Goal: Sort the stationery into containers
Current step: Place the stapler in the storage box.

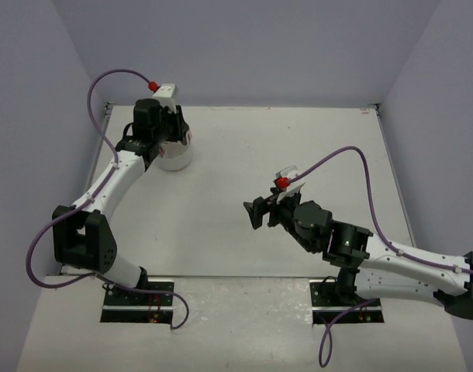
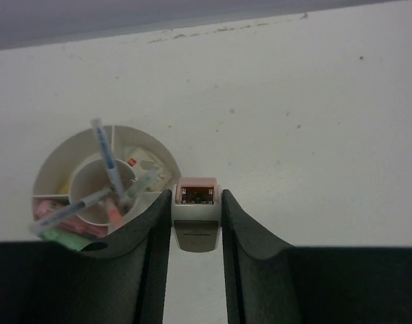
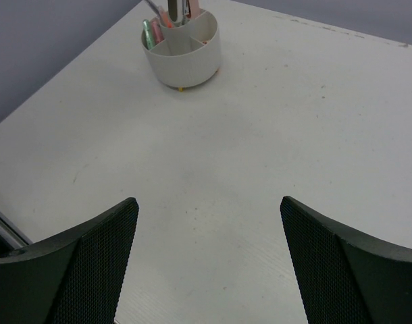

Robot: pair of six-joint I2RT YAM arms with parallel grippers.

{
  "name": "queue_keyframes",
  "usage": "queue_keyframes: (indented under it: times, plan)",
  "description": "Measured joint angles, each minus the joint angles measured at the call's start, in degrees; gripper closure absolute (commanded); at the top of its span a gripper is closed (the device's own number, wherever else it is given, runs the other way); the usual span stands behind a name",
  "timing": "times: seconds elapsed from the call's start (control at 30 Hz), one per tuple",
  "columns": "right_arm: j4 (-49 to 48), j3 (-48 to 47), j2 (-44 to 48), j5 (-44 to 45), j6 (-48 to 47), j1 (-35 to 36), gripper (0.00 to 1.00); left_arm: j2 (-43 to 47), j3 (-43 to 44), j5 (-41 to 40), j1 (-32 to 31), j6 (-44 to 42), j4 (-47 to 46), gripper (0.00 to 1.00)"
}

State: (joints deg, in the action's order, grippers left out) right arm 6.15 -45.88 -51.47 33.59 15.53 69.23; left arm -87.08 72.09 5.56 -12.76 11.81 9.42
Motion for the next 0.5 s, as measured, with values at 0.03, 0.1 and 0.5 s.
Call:
queue_keyframes:
  times: [0.03, 0.1, 0.5]
  plan:
    - [0.1, 0.5, 0.5, 0.0, 0.0, 0.0, 0.12, -0.8, 0.3, 1.4, 1.2, -3.2, 0.0, 1.0]
    - [0.5, 1.3, 1.0, 0.0, 0.1, 0.0, 0.12, -2.2, 1.0, 4.1, 2.4, -10.5, 0.0, 1.0]
    - [2.0, 3.3, 7.3, -0.1, 1.0, -0.1, 0.12, -0.2, -11.6, 12.6, 1.9, -36.5, -11.0, 1.0]
